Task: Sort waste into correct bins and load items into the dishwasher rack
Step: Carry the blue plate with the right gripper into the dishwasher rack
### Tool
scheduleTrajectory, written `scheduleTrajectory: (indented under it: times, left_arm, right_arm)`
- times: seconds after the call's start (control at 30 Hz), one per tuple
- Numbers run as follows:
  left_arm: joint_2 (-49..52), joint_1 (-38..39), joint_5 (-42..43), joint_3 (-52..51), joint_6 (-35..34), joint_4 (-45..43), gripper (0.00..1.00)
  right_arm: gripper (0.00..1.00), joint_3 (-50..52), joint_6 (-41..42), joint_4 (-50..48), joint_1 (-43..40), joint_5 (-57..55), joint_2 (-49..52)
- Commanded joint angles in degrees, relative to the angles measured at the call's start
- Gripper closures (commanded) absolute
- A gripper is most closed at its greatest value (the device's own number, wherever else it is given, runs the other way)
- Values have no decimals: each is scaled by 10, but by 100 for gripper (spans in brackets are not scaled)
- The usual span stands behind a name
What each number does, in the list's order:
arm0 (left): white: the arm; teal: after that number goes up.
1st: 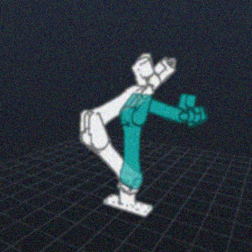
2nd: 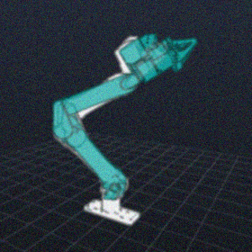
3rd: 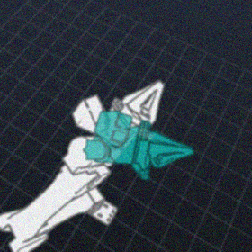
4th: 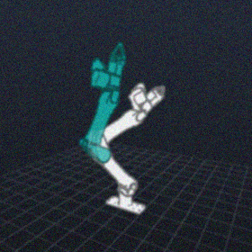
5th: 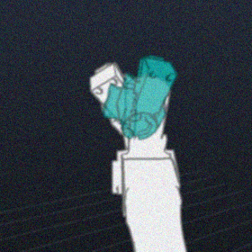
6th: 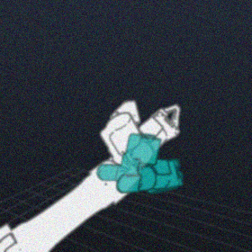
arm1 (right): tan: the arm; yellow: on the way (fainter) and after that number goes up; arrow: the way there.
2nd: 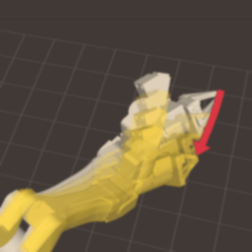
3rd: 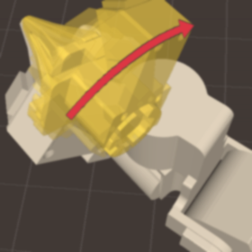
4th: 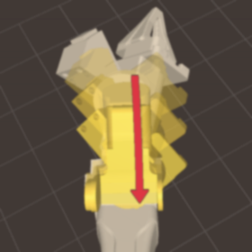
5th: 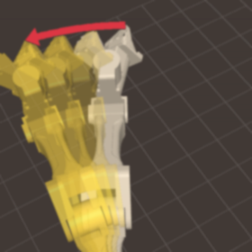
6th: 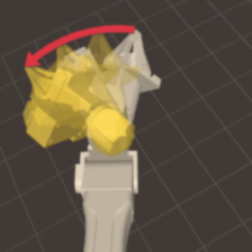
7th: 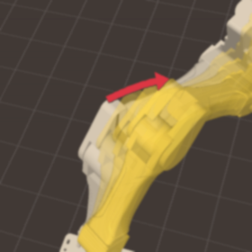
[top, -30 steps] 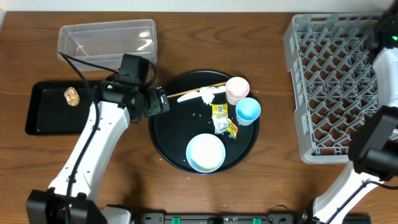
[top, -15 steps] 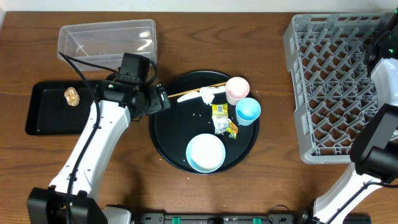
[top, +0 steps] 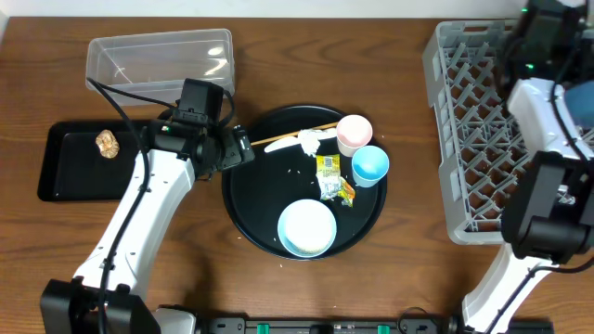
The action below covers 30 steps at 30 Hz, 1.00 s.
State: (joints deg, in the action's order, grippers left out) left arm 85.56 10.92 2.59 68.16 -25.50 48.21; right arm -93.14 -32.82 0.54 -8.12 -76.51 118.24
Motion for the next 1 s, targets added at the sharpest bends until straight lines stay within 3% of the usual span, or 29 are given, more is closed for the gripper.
scheduleTrajectory:
  times: [0.0, 0.37, 0.67, 0.87, 0.9, 0.97]
  left_arm:
    - [3, -2, -5, 4, -1, 2, 2]
    - [3, -2, -5, 4, -1, 12, 2]
    - [3, -2, -5, 4, -1, 19, 2]
    - [3, -2, -5, 4, -1, 18, 2]
    - [3, -2, -5, 4, -1, 18, 2]
    - [3, -2, -5, 4, -1, 17, 2]
  right_arm:
    - [8, 4, 53, 2, 28, -11, 1]
    - [7, 3, 76, -2, 59, -50, 1]
    - [5, 3, 42, -115, 54, -106, -6]
    - [16, 2, -15, -222, 56, -124, -18]
    - [16, 2, -6, -222, 58, -121, -18]
    - [4, 3, 51, -221, 61, -118, -18]
